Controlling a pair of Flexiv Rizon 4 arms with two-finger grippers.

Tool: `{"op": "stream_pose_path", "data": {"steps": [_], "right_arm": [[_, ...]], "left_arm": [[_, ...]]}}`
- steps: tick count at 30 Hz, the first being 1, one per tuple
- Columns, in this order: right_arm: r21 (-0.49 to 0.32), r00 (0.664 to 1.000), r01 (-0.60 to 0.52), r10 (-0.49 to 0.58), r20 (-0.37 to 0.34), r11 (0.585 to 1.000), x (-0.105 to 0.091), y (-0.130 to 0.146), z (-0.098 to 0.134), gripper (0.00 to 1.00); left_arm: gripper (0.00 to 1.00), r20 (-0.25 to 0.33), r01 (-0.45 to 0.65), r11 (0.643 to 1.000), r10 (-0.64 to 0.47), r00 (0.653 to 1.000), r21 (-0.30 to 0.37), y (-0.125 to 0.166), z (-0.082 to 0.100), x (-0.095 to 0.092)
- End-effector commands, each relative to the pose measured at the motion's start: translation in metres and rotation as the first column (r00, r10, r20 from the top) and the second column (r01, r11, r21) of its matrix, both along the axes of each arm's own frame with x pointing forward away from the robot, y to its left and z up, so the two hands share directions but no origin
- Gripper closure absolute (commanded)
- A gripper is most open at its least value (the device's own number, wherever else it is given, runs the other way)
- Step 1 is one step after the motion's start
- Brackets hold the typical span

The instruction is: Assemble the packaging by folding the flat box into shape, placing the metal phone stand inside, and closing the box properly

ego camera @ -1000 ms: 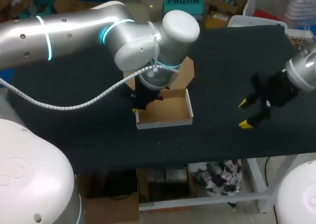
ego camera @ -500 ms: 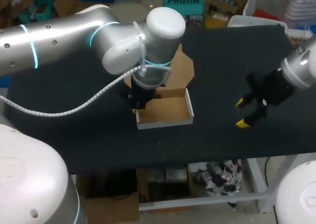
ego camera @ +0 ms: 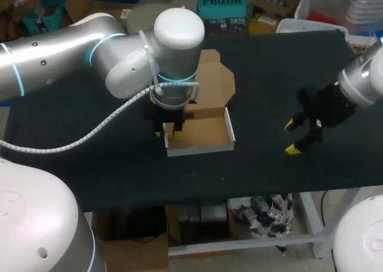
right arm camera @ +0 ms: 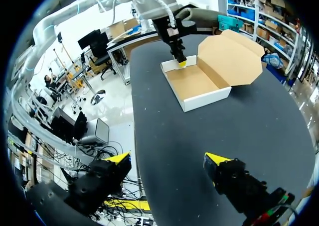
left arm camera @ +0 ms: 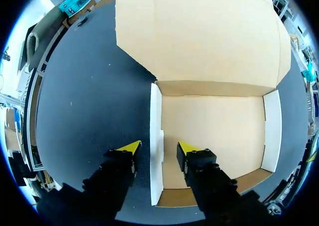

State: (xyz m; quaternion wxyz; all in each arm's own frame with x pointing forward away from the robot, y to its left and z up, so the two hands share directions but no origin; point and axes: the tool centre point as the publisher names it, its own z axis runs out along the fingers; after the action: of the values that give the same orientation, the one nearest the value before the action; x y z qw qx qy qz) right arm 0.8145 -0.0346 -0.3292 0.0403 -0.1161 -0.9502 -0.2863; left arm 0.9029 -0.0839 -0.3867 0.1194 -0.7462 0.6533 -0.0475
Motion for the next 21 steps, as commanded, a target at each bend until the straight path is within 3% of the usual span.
{"op": "stream_pose_path", "data": {"steps": [1,2,3,12,18,21], "right_arm": [[0.001,1.0,-0.002,0.002,-0.002,1.0,0.0,-0.001,0.002,0.0],[0.001,1.0,-0.001,0.001,-0.001,1.0,0.0,-0.002,0.002,0.0],[0.001,1.0,0.0,0.0,0.0,1.0,0.0,-0.002,0.002,0.0],[0.005,1.0,0.027,-0.027,-0.011,1.0,-0.001,-0.01,0.002,0.0],[0.013,0.999,0.032,-0.032,-0.009,0.999,-0.002,-0.013,0.005,0.0],[0.014,0.999,0.035,-0.035,-0.007,0.999,-0.002,-0.014,0.006,0.0]], "left_arm": [[0.15,0.048,0.038,0.997,-0.035,0.998,-0.063,0.008,0.011,-0.012],[0.02,0.058,0.043,0.997,-0.039,0.998,-0.068,0.007,0.014,-0.013],[0.0,0.075,0.075,0.993,-0.068,0.995,-0.094,0.006,0.017,-0.016],[0.0,0.22,0.257,0.945,-0.212,0.952,-0.202,0.01,0.05,-0.043],[0.0,0.33,0.417,0.878,-0.332,0.884,-0.235,0.016,0.072,-0.066],[0.0,0.388,0.504,0.831,-0.396,0.833,-0.235,0.02,0.078,-0.074]]}}
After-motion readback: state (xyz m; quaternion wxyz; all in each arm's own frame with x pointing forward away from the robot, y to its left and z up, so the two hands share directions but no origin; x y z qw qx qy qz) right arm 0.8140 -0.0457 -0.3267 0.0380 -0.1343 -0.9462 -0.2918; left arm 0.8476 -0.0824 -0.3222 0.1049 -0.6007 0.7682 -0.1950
